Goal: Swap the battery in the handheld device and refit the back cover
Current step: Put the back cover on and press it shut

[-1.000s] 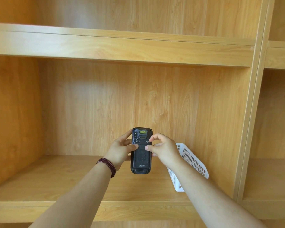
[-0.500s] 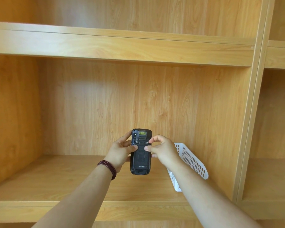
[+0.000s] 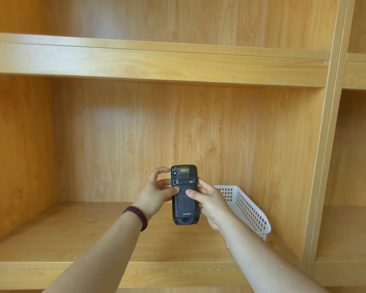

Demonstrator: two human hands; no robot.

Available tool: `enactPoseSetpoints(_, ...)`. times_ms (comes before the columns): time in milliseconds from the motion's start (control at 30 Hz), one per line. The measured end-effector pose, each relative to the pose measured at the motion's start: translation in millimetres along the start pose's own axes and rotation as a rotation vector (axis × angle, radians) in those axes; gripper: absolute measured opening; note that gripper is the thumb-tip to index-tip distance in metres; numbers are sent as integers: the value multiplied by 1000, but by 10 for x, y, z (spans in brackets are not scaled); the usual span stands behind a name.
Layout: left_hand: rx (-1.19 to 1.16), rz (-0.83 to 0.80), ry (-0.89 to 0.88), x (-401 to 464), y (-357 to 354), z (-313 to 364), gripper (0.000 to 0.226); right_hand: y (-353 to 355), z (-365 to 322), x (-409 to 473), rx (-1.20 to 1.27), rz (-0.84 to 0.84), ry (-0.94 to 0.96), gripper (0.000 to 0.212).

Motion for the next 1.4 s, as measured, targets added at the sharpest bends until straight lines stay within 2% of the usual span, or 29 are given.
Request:
enactPoseSetpoints(200,414,79,-127,-60,88,98,26,29,24,-15,26,-5,-5,52)
enactPoseSetpoints(400,532,60,-174,-62,60,191,23,20,30,-16,40,-16,-9,51)
enactPoseSetpoints(967,629,-26,-236,14,34,283,31,14,62,-56,93,-14,-29,48)
enactPoseSetpoints(1200,588,-42,-201,7,34,243,26,3,94,-59,116,3,-32,47)
enactPoseSetpoints(1400,548,-19,-163,9,39,216,28,-8,94,-57,147,7,-28,37)
Point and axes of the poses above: each hand's wrist, its own x-axis towards the middle knuckle, its own y-axis out of the back of the hand, z = x × y, the point moved 6 cm from there along x, towards the middle knuckle, and after that the axes turned 13 degrees about x, right-handed, at the moved point
